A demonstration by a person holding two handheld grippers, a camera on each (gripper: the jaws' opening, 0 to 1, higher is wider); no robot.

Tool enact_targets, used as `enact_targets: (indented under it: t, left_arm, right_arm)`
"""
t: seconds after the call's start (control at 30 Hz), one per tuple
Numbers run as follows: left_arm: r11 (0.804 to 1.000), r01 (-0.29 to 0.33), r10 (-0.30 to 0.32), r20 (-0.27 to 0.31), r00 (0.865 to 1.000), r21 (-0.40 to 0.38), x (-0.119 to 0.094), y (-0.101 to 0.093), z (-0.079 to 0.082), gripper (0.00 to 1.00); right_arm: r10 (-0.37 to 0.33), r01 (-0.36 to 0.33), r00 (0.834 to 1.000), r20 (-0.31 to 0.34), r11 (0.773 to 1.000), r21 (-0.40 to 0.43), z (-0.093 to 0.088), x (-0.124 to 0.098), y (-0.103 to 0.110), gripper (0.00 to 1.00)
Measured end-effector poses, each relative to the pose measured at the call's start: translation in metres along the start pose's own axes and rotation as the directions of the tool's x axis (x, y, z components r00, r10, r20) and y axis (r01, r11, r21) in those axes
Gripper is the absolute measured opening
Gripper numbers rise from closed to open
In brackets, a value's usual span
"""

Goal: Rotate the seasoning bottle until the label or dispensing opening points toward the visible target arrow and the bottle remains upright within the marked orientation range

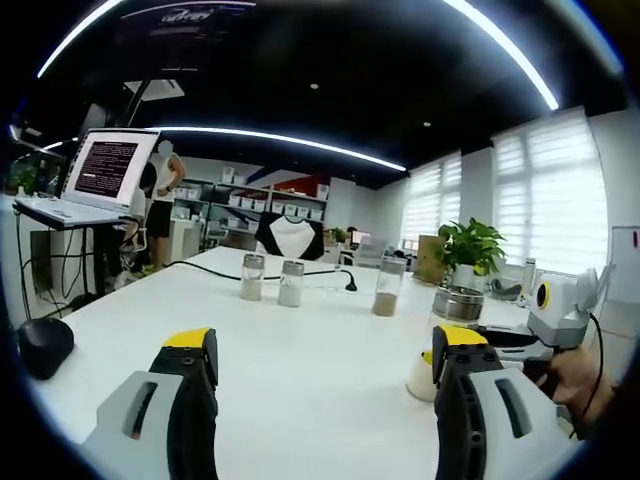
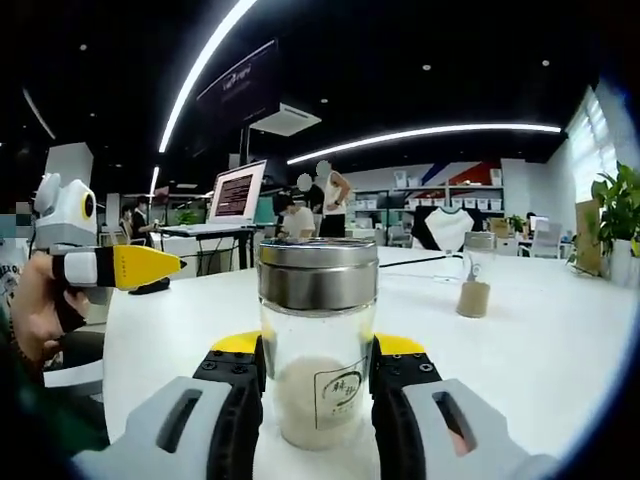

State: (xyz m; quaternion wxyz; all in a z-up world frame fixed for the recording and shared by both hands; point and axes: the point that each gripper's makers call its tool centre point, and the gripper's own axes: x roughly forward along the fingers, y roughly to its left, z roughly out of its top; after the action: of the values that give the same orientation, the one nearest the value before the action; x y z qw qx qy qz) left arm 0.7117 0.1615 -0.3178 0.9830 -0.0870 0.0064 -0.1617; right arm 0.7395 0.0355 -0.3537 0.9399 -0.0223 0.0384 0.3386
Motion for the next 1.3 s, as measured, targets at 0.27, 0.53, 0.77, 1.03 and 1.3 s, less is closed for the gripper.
enact_targets:
  t: [0.27,0.53,0.77,1.03,1.3]
  left_arm:
    - [1.000,0.006,-0.006,-0.002,1.000,-0.006,0.0004,-0.0012,-0.0007,0.93]
    - [1.000,0.002,-0.002,-0.003,1.000,-0.010,0.0003,0.0009,-0.0010,0.93]
    - [1.000,0.001,-0.001,-0.001,1.000,-0.011,0.0002,0.0006,-0.0006,0.93]
    - [1.000,0.003,-0.003,-0.003,1.000,-0.011,0.0006,-0.0006,-0.0010,0.93]
    - [1.000,0.004,-0.004,-0.003,1.000,-0.011,0.0008,-0.0007,-0.0012,0.93]
  right_arm:
    - [-0.086,0.086,0.996,0.015,0.996,0.005,0.0004,0.0016,-0.0022,0.39]
    - [-0.127,0.127,0.992,0.023,0.992,0.005,0.0009,0.0016,-0.0042,0.39]
    - [-0.169,0.168,0.986,0.011,0.986,0.010,0.0009,0.0019,-0.0060,0.39]
    - [-0.197,0.197,0.980,0.012,0.980,0.008,0.0008,0.0014,-0.0077,0.39]
    - [-0.209,0.208,0.978,0.018,0.978,0.013,0.0006,0.0008,-0.0080,0.39]
